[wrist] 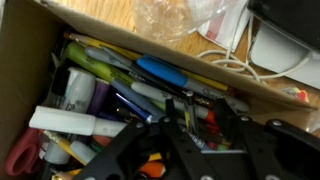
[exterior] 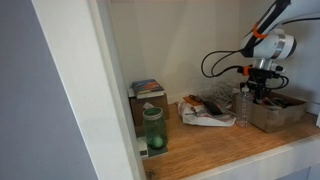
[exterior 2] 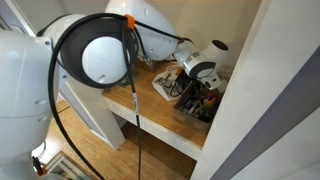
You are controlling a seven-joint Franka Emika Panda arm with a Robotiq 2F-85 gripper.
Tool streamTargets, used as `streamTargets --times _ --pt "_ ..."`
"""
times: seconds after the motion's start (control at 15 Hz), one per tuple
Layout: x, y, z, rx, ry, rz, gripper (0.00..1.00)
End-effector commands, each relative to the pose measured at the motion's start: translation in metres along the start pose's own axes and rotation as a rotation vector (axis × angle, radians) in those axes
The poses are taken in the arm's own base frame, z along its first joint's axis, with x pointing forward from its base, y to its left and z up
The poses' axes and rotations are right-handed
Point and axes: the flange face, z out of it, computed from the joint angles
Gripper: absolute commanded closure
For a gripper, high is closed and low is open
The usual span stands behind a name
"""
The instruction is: Remove a clear black pen from the cardboard box and put it on the counter top
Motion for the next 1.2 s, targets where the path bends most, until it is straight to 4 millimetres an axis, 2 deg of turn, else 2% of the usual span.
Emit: streamTargets --times 0.0,0.2,0.33,0.47,0.53,0.6,0.73,0.8,0.87,1.13 --pt "0.008 -0.008 0.006 0.017 -0.028 0.028 0.54" --pt "0.009 -0.010 0.013 0.013 -0.032 0.031 0.55" --pt "0.011 -0.012 0.016 0.015 -0.033 0.034 0.61" --pt "0.013 -0.012 0.017 0.015 -0.026 0.038 0.70" --pt "0.015 -0.012 0.018 0.015 -0.024 0.040 0.79" --pt "0.016 -0.011 0.018 0.015 -0.022 0.043 0.83" --pt "0.018 -0.011 0.018 0.015 -0.017 0.043 0.97" --pt "0.018 -0.011 0.018 0.014 -0.015 0.042 1.00" --pt "0.018 -0.011 0.018 0.013 -0.015 0.041 0.96" --pt "0.013 -0.011 0.008 0.019 -0.028 0.033 0.97"
